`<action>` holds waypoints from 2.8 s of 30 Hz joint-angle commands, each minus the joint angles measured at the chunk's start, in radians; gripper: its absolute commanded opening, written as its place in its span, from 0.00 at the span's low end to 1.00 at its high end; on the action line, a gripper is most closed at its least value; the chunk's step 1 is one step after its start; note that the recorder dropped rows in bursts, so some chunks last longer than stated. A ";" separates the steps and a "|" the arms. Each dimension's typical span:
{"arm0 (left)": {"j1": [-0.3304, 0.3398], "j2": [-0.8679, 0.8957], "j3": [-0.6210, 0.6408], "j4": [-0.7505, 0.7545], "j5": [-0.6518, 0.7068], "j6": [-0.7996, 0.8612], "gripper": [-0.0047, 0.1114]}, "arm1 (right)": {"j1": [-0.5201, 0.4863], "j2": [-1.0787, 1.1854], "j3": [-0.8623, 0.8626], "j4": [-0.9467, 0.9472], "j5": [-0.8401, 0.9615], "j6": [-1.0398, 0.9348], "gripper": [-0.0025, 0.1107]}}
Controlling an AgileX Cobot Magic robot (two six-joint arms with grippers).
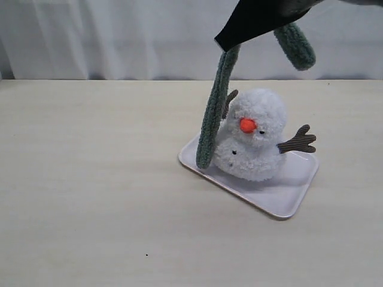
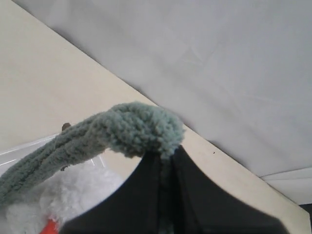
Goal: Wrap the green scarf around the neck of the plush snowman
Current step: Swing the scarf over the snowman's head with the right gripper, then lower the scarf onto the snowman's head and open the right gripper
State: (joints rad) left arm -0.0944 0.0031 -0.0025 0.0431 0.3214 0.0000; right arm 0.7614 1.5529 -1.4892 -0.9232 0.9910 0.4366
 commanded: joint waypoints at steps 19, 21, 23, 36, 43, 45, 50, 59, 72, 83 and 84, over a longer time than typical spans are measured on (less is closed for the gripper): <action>0.002 -0.003 0.003 -0.003 -0.013 0.000 0.04 | -0.276 0.075 0.169 0.132 0.003 0.057 0.06; 0.002 -0.003 0.003 -0.003 -0.013 0.000 0.04 | -0.276 0.075 0.205 0.135 -0.008 0.057 0.06; 0.002 -0.003 0.003 -0.003 -0.013 0.000 0.04 | -0.276 0.075 0.223 0.182 -0.021 0.041 0.06; 0.002 -0.003 0.003 -0.003 -0.013 0.000 0.04 | -0.276 0.075 0.229 0.511 0.015 -0.168 0.06; 0.002 -0.003 0.003 -0.003 -0.013 0.000 0.04 | -0.276 0.075 0.283 0.496 -0.004 -0.168 0.06; 0.002 -0.003 0.003 -0.003 -0.013 0.000 0.04 | -0.276 0.075 0.285 0.480 -0.006 -0.155 0.06; 0.002 -0.003 0.003 -0.003 -0.013 0.000 0.04 | -0.276 0.075 0.285 0.377 -0.006 -0.026 0.06; 0.002 -0.003 0.003 -0.003 -0.013 0.000 0.04 | -0.284 0.075 0.285 0.324 -0.041 0.079 0.06; 0.002 -0.003 0.003 -0.003 -0.013 0.000 0.04 | -0.339 0.096 0.285 0.400 -0.093 0.105 0.06; 0.002 -0.003 0.003 -0.003 -0.013 0.000 0.04 | -0.339 0.158 0.285 0.559 -0.098 -0.021 0.06; 0.002 -0.003 0.003 -0.003 -0.013 0.000 0.04 | -0.339 0.158 0.285 0.624 -0.098 -0.071 0.06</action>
State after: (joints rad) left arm -0.0944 0.0031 -0.0025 0.0431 0.3214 0.0000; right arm 0.4304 1.7217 -1.2083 -0.3917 0.8981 0.4470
